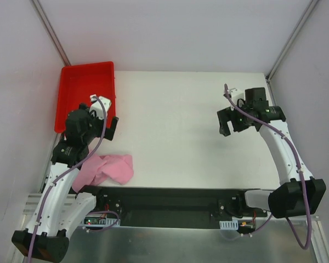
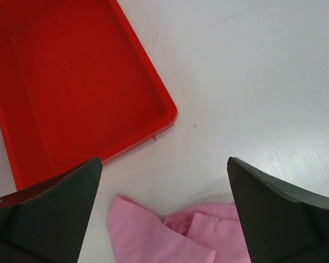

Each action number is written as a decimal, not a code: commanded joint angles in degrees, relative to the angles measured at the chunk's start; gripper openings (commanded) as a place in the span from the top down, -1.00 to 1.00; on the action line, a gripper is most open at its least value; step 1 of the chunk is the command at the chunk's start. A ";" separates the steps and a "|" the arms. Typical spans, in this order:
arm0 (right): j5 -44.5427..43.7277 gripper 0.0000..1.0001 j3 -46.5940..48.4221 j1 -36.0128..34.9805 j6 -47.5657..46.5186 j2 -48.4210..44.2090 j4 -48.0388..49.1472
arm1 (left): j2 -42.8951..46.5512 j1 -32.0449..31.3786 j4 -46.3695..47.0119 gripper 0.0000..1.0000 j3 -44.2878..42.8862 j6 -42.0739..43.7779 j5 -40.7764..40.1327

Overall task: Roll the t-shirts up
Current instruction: Pick up the T-shirt at the corner of the board.

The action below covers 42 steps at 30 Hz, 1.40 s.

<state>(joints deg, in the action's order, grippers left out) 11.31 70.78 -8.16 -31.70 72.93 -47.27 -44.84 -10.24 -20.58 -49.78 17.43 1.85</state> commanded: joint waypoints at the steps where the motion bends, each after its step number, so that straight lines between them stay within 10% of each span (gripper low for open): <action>1: 11.24 -0.92 4.35 -2.55 -8.33 -0.26 -9.23 | 1.86 4.08 -10.25 -0.98 -1.10 -1.87 1.84; 6: 18.67 -0.98 9.01 -16.39 -14.69 5.28 -11.45 | -0.15 4.79 -29.47 -0.99 -6.46 -2.31 5.28; 18: 14.18 -0.75 28.77 -43.50 -16.12 33.66 -6.61 | -2.89 20.34 -34.79 -0.96 -9.62 -2.92 -0.88; 32: 21.82 -0.66 47.43 -53.88 -1.88 55.20 0.33 | -14.39 38.88 -36.63 -0.77 -25.35 -16.63 23.01; 42: 25.07 -0.61 48.39 -54.50 3.58 61.80 2.79 | -14.93 40.47 -37.87 -0.74 -25.98 -15.94 22.85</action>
<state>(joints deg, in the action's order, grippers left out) 33.30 116.44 -62.65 -31.42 132.79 -45.52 -60.45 29.74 -56.73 -74.85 2.76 23.24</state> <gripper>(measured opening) 0.811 0.871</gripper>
